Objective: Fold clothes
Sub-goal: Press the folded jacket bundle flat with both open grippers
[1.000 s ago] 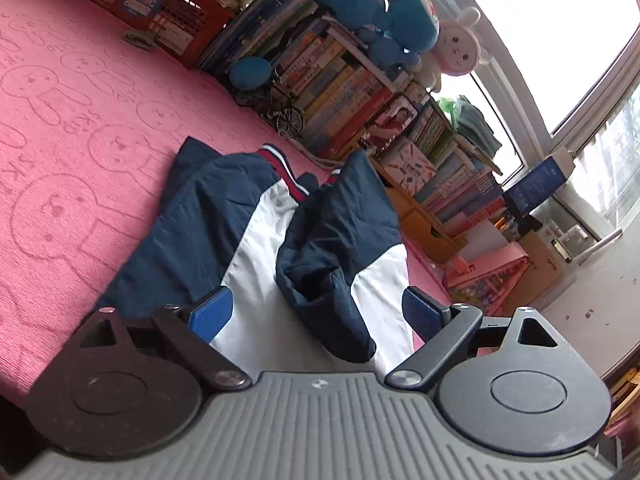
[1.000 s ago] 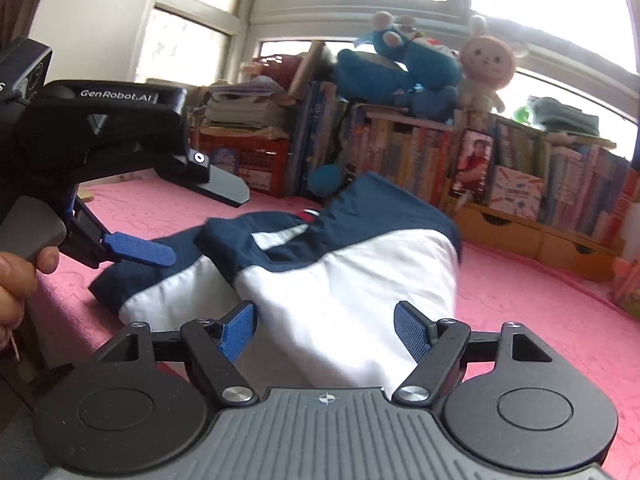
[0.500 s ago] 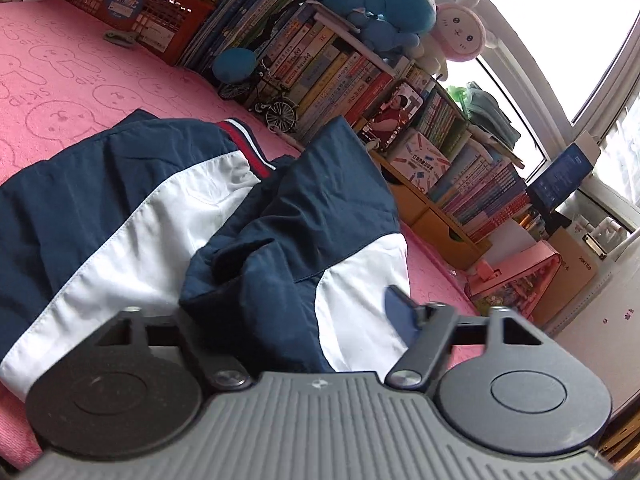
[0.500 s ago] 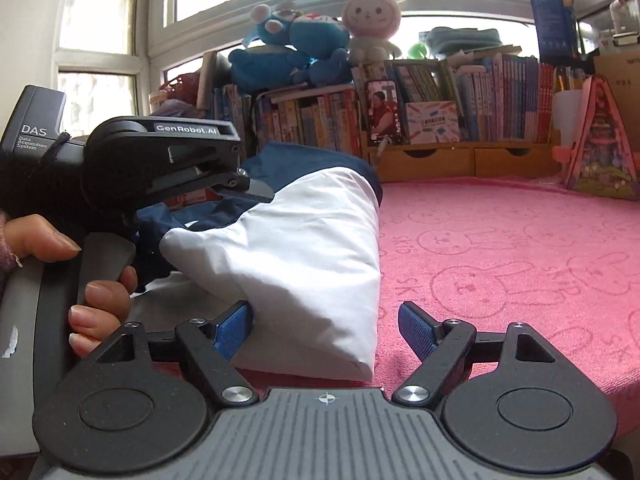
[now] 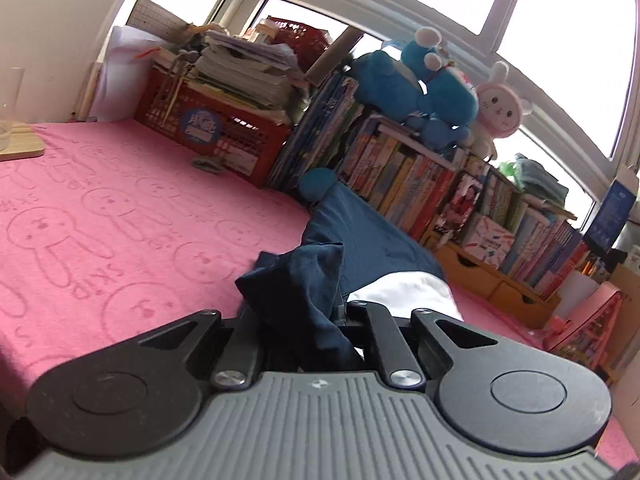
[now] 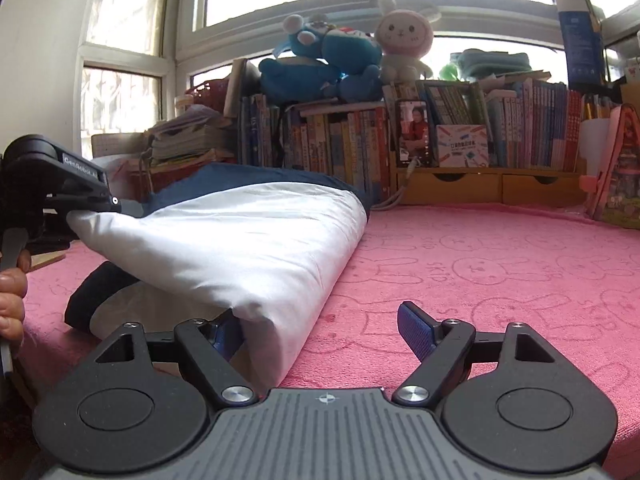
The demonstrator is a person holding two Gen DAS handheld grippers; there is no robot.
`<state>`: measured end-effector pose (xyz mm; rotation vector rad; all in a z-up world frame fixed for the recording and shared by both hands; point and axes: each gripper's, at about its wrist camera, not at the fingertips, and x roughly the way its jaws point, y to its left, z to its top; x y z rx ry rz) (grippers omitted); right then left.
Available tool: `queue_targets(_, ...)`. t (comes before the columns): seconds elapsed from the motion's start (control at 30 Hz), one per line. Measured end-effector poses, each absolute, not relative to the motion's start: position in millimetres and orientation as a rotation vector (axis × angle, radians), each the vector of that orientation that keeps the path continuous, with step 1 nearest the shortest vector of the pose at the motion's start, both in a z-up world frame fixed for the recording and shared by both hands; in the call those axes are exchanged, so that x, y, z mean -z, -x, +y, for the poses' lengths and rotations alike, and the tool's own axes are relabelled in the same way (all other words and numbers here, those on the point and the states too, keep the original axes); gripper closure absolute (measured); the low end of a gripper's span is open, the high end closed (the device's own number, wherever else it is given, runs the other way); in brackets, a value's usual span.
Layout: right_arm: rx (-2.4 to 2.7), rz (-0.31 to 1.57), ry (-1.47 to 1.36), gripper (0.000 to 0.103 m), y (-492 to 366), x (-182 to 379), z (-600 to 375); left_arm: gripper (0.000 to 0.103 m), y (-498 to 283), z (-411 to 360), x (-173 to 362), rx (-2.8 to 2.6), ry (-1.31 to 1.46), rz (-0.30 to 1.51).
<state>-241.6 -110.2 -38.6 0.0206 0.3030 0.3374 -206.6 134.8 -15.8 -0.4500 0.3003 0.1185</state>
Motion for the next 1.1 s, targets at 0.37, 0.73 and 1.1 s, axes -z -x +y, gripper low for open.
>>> queue_targets(0.37, -0.382, 0.353, 0.005, 0.059, 234, 47, -100, 0.075, 220, 128, 42, -0.209, 0.126, 0.318)
queue_targets(0.73, -0.43, 0.325, 0.045, 0.077, 240, 45, -93, 0.068, 229, 150, 42, -0.504, -0.055, 0.335)
queue_targets(1.1, -0.455, 0.322, 0.027, 0.08, 235, 42, -96, 0.057, 274, 79, 9, 0.171, -0.409, 0.216)
